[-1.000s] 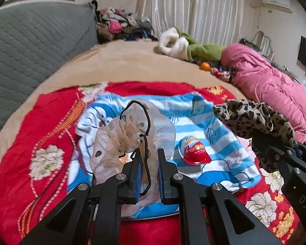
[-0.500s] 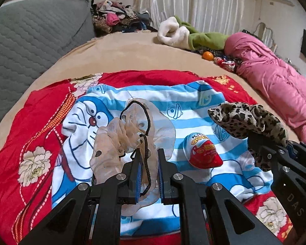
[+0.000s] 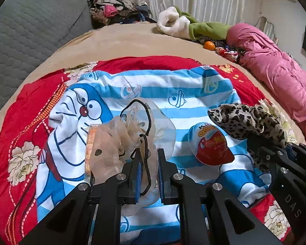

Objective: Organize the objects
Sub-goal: 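Lower the sheer scrunchie into the tray while right gripper lowers the leopard scrunchie beside the egg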

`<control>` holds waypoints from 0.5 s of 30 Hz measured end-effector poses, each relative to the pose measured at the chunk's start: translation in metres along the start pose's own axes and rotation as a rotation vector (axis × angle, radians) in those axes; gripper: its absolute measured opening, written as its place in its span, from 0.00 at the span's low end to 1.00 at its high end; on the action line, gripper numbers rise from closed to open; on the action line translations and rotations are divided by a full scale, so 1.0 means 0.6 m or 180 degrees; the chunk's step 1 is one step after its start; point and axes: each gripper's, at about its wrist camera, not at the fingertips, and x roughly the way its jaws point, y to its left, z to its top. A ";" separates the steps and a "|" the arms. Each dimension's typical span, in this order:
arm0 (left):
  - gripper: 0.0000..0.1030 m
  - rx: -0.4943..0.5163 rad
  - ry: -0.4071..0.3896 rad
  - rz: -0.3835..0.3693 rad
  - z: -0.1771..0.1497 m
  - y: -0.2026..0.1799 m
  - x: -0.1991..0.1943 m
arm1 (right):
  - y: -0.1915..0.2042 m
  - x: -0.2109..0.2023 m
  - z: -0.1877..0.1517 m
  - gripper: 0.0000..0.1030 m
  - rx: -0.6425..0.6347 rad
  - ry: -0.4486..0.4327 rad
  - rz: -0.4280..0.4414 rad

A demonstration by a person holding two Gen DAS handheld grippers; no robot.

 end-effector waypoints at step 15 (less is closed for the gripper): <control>0.13 -0.0009 0.0049 0.0030 -0.008 0.000 0.035 | -0.005 0.044 -0.015 0.14 0.0004 0.0150 -0.0049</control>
